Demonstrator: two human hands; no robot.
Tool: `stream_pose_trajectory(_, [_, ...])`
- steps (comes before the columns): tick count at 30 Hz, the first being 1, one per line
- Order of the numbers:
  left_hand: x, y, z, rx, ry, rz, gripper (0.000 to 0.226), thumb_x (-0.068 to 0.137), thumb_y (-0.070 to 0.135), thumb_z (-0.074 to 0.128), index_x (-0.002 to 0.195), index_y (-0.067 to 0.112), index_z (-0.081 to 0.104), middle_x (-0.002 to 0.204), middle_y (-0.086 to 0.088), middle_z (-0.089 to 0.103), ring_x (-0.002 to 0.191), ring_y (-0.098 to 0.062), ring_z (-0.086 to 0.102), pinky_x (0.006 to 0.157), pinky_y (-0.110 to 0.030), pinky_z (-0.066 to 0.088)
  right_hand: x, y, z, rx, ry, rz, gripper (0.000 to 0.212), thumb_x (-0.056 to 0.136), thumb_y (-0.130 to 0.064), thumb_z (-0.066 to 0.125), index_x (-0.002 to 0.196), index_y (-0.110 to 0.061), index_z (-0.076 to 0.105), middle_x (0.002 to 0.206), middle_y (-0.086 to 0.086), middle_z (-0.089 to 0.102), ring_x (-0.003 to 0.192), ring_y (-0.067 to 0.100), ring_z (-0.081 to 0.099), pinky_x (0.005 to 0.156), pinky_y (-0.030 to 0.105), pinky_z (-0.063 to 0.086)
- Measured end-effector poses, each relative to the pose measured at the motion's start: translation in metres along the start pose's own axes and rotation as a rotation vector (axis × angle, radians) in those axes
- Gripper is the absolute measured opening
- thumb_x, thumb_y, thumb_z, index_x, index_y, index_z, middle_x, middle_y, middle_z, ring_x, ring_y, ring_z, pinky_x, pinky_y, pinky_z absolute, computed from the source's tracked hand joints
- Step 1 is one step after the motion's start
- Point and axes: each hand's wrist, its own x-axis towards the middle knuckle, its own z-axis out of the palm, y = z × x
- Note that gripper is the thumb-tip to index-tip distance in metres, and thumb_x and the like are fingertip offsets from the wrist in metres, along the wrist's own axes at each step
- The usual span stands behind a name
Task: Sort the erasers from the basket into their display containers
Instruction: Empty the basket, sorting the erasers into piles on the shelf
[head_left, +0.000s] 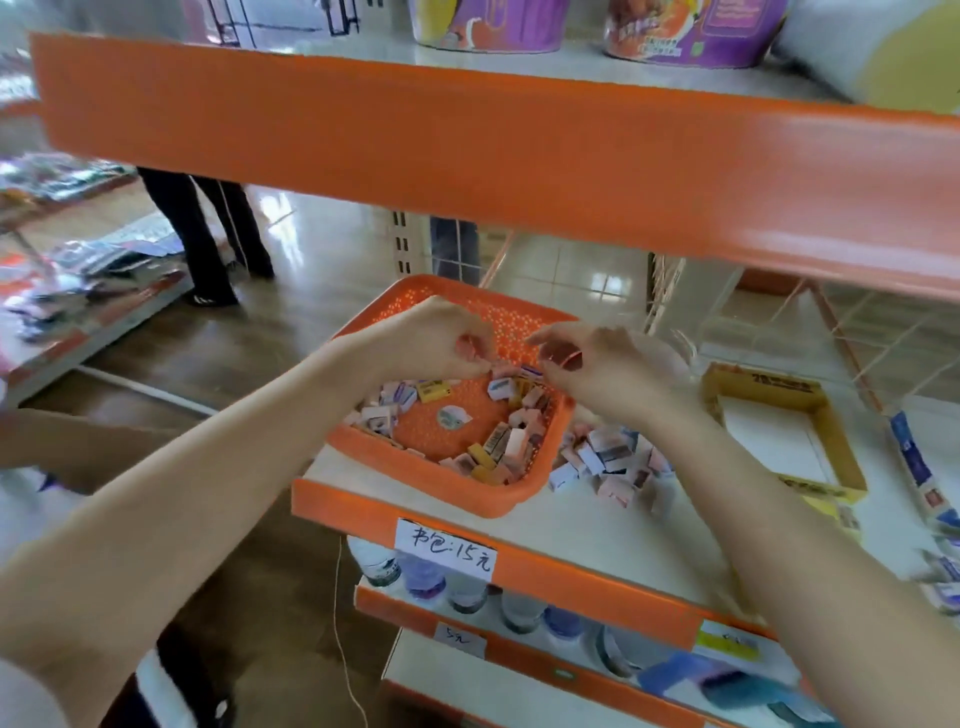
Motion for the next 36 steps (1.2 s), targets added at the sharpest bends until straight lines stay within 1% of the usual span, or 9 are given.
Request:
stream_pose_trajectory(2, [-0.011,-0.010,0.000,-0.032,-0.031,-0.077,0.016,0.085,0.038,0.065,0.100,0.035,0.070,0.103,0.017,0.067,0.093,-0.001,0.059,0.086,-0.020,0.043,0.008,-0.009,0.010,-0.031,-0.031,-0.053,0.027,0.089,-0.018,0.061,0.116,-0.021,0.064,0.103,-0.005,0.064,0.090,0.008,0.058,0.083,0.021,0.049])
stream_pose_trajectory(5, [-0.027,-0.026,0.005,0.003,-0.063,-0.095,0.024,0.087,0.032,0.063,0.111,0.030,0.066,0.108,0.008,0.067,0.091,-0.006,0.057,0.082,-0.020,0.042,0.021,-0.017,0.023,-0.087,-0.093,-0.111,0.026,0.088,-0.020,0.061,0.113,-0.025,0.065,0.107,-0.006,0.064,0.092,0.005,0.055,0.079,0.017,0.045])
stream_pose_trajectory(8, [-0.039,-0.035,0.010,0.024,-0.102,-0.202,0.049,0.088,0.027,0.064,0.135,0.022,0.050,0.125,-0.001,0.059,0.106,-0.015,0.055,0.084,-0.022,0.041,0.036,-0.025,0.034,-0.153,-0.174,-0.144,0.030,0.088,-0.020,0.061,0.117,-0.022,0.064,0.119,-0.003,0.062,0.101,0.010,0.056,0.086,0.021,0.041])
stream_pose_trajectory(11, [-0.043,-0.041,0.018,0.007,-0.138,-0.274,0.064,0.089,0.027,0.064,0.145,0.019,0.035,0.139,-0.005,0.050,0.120,-0.021,0.050,0.096,-0.030,0.040,0.053,-0.032,0.043,-0.228,-0.218,-0.173,0.034,0.087,-0.016,0.060,0.121,-0.020,0.062,0.122,0.000,0.062,0.107,0.015,0.056,0.090,0.026,0.044])
stream_pose_trajectory(15, [-0.044,-0.042,0.024,0.015,-0.084,-0.279,0.067,0.087,0.026,0.065,0.146,0.018,0.034,0.143,-0.007,0.045,0.129,-0.024,0.042,0.104,-0.033,0.033,0.078,-0.036,0.054,-0.251,-0.231,-0.155,0.037,0.084,-0.008,0.058,0.120,-0.018,0.063,0.120,0.002,0.062,0.107,0.018,0.056,0.089,0.028,0.043])
stream_pose_trajectory(22, [-0.046,-0.046,0.024,-0.060,-0.014,-0.362,0.064,0.086,0.021,0.066,0.144,0.015,0.039,0.138,-0.007,0.051,0.123,-0.023,0.049,0.098,-0.032,0.041,0.107,-0.040,0.077,-0.313,-0.342,-0.116,0.051,0.083,-0.010,0.062,0.132,-0.016,0.050,0.134,0.008,0.051,0.121,0.025,0.048,0.095,0.033,0.039])
stream_pose_trajectory(25, [-0.044,-0.048,0.024,-0.063,-0.019,-0.365,0.063,0.086,0.019,0.065,0.143,0.015,0.040,0.136,-0.007,0.053,0.122,-0.023,0.050,0.099,-0.033,0.042,0.109,-0.033,0.088,-0.221,-0.417,-0.101,0.055,0.083,-0.012,0.066,0.134,-0.025,0.049,0.136,0.001,0.050,0.123,0.023,0.048,0.094,0.029,0.040])
stream_pose_trajectory(30, [-0.044,-0.048,0.029,-0.025,-0.064,-0.363,0.063,0.088,0.015,0.060,0.146,0.018,0.036,0.133,-0.007,0.055,0.119,-0.024,0.051,0.100,-0.036,0.043,0.112,-0.022,0.100,-0.201,-0.461,-0.161,0.055,0.079,-0.009,0.069,0.130,-0.026,0.055,0.145,-0.012,0.040,0.131,0.017,0.040,0.110,0.034,0.032])
stream_pose_trajectory(36, [-0.043,-0.045,0.028,0.002,-0.075,-0.341,0.063,0.088,0.018,0.063,0.145,0.018,0.036,0.126,-0.008,0.060,0.115,-0.025,0.055,0.098,-0.034,0.042,0.112,-0.026,0.105,-0.233,-0.450,-0.226,0.053,0.080,-0.019,0.074,0.130,-0.020,0.056,0.147,-0.008,0.037,0.131,0.016,0.040,0.106,0.023,0.030])
